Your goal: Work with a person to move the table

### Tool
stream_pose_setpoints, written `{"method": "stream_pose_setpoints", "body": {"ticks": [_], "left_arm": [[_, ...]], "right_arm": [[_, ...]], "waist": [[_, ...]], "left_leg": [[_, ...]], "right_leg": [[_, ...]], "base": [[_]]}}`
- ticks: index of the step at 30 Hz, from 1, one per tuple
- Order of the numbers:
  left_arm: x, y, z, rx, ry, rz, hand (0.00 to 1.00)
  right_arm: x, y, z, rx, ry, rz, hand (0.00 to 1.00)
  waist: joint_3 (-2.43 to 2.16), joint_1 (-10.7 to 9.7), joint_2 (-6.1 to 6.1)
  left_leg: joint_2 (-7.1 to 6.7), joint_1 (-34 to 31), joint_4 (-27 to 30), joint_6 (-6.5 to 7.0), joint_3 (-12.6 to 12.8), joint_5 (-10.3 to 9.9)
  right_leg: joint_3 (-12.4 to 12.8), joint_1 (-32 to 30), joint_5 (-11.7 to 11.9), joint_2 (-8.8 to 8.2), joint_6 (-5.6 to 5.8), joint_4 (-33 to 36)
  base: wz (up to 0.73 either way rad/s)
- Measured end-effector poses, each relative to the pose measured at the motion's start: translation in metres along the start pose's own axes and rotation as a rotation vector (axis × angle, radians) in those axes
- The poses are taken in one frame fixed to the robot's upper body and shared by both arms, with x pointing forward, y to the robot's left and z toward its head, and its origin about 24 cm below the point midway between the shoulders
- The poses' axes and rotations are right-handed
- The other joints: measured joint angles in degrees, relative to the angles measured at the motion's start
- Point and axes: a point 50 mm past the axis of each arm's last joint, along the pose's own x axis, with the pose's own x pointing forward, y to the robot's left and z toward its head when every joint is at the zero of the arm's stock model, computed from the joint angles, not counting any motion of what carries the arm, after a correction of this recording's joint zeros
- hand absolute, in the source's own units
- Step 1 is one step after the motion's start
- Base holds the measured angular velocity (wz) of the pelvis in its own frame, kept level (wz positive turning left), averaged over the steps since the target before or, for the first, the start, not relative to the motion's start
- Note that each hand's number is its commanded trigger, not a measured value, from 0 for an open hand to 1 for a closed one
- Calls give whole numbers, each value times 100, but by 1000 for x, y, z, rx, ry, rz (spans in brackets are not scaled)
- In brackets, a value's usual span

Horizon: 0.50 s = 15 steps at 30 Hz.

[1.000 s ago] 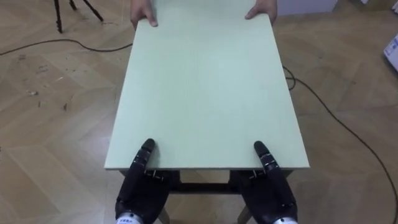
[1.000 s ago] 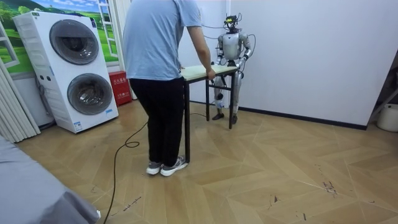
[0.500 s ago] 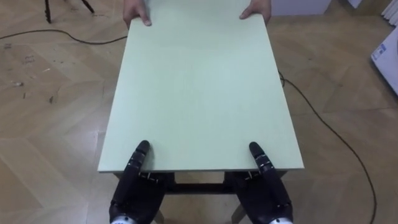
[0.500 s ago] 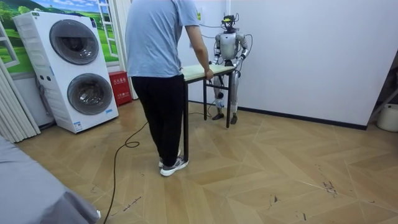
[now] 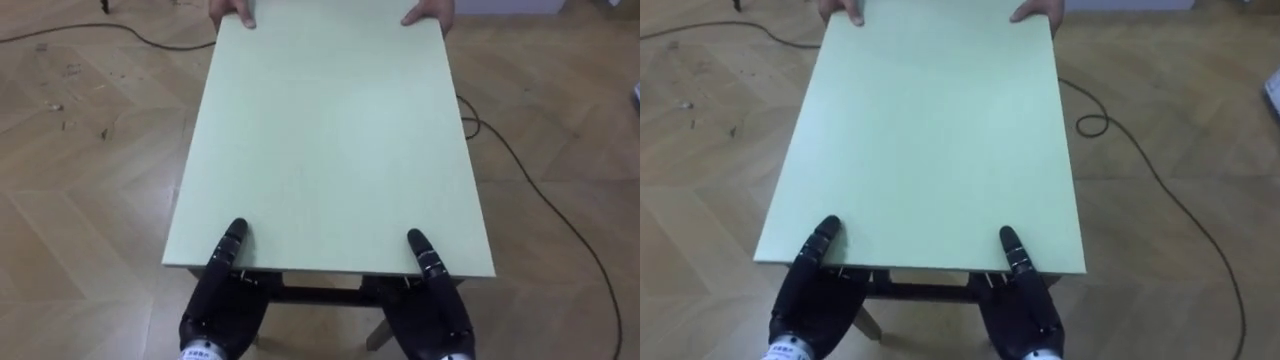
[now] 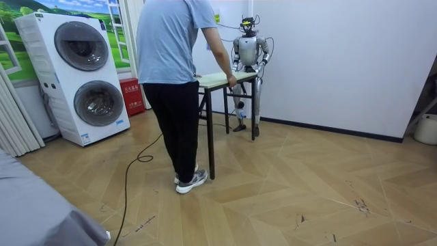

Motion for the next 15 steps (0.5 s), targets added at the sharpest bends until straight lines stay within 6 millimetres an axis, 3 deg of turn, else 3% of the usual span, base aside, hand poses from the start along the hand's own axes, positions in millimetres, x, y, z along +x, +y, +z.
{"method": "stream_pose_setpoints", "body": {"ticks": [2,15], "left_arm": [[0,0,0,-3,-1,2,100],[-2,2,-4,-1,17,7,100]], "right_arm": [[0,0,0,1,0,9,100],[-7,-3,1,5,-11,7,100]], "waist": [[9,-78,56],[15,-113,89]], "left_leg": [[2,28,-88,28,181,59],[-167,260,-341,91,256,95]], "right_leg": [[-125,46,-39,-61,22,21],[-76,46,-110,-269,137,205]], "base": [[41],[0]]}}
